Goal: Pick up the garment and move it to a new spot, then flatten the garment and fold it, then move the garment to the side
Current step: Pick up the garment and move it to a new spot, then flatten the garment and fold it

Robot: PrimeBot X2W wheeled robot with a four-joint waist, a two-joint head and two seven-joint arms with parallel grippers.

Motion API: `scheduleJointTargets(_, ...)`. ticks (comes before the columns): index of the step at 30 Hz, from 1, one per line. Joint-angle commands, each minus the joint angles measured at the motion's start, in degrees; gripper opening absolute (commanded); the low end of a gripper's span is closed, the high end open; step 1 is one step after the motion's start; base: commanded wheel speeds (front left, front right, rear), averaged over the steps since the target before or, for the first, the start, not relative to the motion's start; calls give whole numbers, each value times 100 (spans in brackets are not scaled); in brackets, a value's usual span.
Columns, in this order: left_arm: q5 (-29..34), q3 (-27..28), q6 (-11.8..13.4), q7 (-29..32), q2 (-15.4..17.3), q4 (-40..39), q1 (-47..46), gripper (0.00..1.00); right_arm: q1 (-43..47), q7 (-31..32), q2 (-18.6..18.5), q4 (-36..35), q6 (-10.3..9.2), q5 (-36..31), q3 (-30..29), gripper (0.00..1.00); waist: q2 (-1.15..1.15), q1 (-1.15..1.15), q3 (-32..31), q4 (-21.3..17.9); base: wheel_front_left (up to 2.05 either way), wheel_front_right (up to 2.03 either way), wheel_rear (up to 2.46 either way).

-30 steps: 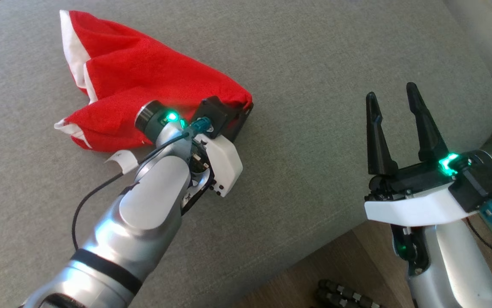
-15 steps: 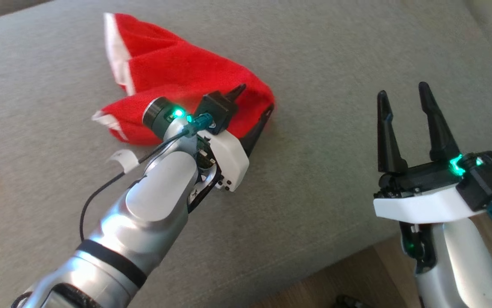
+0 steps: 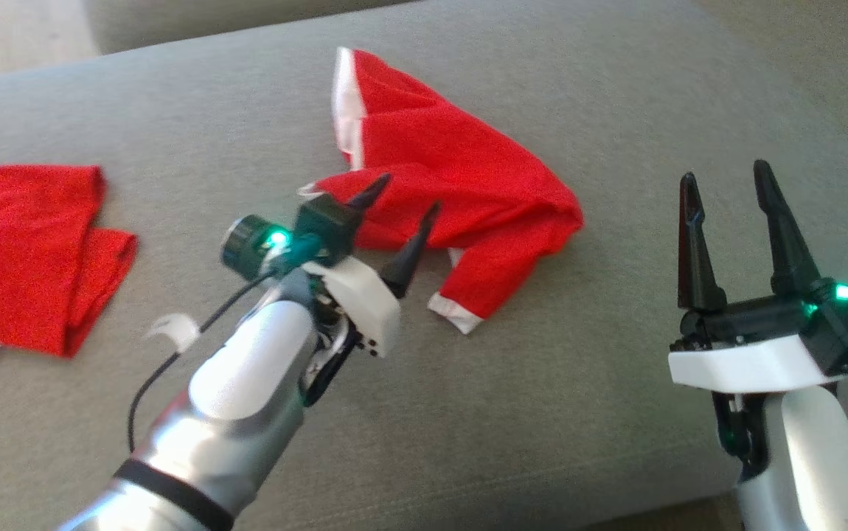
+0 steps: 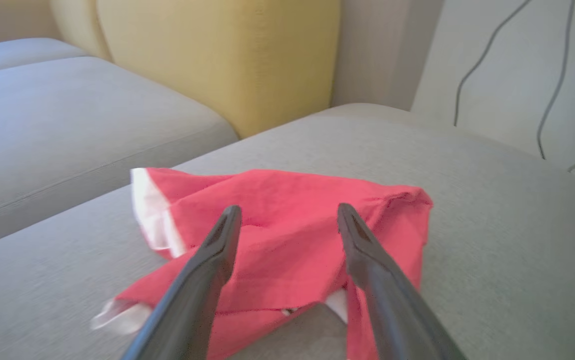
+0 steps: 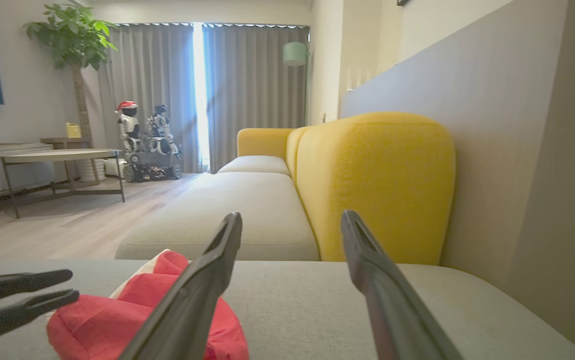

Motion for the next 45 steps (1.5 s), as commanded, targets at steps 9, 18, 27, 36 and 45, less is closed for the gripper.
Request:
scheduleJointTargets(9, -264, 1614, 653, -124, 520, -2132, 995, 100, 143, -36, -20, -172, 43, -297, 121, 100, 0, 0, -404, 845, 0, 0, 0)
scheduleJointTargets(18, 609, 3138, 672, -126, 76, -3889, 2871, 100, 409, -36, -20, -86, 43, -389, 89, 100, 0, 0, -549, 1070, 0, 0, 0)
scheduleJointTargets(27, 971, 3725, 308, -126, -224, -4215, 3417, 100, 411, -36, -20, -44, 43, -463, 228, 100, 0, 0, -515, 1091, 0, 0, 0)
scheduleJointTargets(36, 720, 3609, 350, -127, -231, -4144, 3290, 100, -111, 118, -20, 376, 43, -660, 839, 100, 0, 0, -265, 1313, 0, 0, 0)
scheduleJointTargets(45, 570, 3404, 415, -127, -232, -4138, 3125, 100, -1055, 539, -120, 1387, 43, -1023, 1370, 100, 0, 0, 127, 1645, 0, 0, 0)
